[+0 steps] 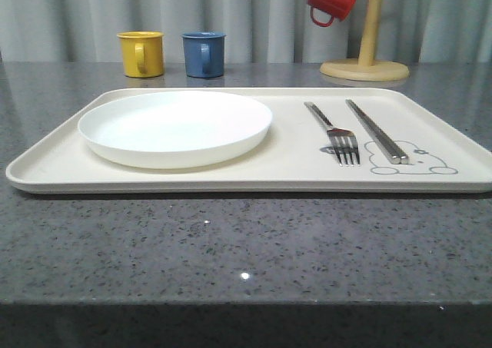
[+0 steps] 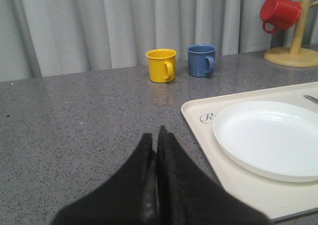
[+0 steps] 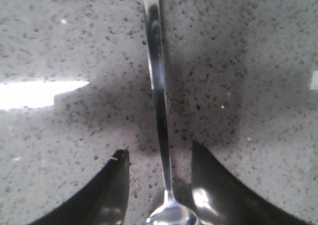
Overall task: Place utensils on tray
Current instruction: 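Grasp the spoon beside the tray with the right gripper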
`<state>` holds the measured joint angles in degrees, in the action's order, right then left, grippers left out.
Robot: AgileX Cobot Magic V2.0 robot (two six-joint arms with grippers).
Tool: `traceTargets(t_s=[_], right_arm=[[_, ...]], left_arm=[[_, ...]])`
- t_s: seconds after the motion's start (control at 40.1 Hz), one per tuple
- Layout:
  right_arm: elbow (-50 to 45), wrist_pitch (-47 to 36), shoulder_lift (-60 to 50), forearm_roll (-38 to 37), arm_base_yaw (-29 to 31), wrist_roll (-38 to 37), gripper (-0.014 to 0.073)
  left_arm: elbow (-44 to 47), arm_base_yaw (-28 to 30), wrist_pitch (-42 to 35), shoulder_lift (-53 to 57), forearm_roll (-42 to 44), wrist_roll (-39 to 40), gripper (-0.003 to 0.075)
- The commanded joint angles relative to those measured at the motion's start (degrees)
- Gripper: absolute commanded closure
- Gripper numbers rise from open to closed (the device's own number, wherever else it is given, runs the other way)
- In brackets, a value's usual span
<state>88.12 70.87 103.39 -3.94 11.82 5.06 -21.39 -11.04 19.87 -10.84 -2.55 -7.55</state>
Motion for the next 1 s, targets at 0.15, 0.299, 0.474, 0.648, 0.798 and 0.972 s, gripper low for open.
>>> traceTargets(t_s=[0.15,0.299,0.474,0.648,0.798,0.972], right_arm=[[1.24,-0.88,-0.37,-1.49,0.41,0.68,0.0263],[1.24,-0.71,0.61,-0.93,0.41,0.68,0.0264],[1.24,0.32,0.66,-0.69,0.41,0.68,0.0344],[1.24,1.73,0.54,-0.69,0.41,0.68,0.0536],[1.43,1.96,-0.97,-0.65,0.41,0.57,0.058],[2.69,3.69,-4.67,0.84,0.24,-2.22,0.058]], left_arm=[[-1.48,0.04,-4.81,-0.59,-0.51,0.49,0.0738],[-1.48,0.04,-4.81,-0.59,-0.51,0.49,0.0738],[-1.48,0.04,-4.81,-0.59,-0.51,0.49,0.0738],[-1.48,0.04,-4.81,-0.59,-0.51,0.49,0.0738],[-1.48,0.04,-4.81,-0.59,-0.51,0.49,0.0738],[-1.48,0.04,-4.81,-0.59,-0.51,0.49,0.0738]])
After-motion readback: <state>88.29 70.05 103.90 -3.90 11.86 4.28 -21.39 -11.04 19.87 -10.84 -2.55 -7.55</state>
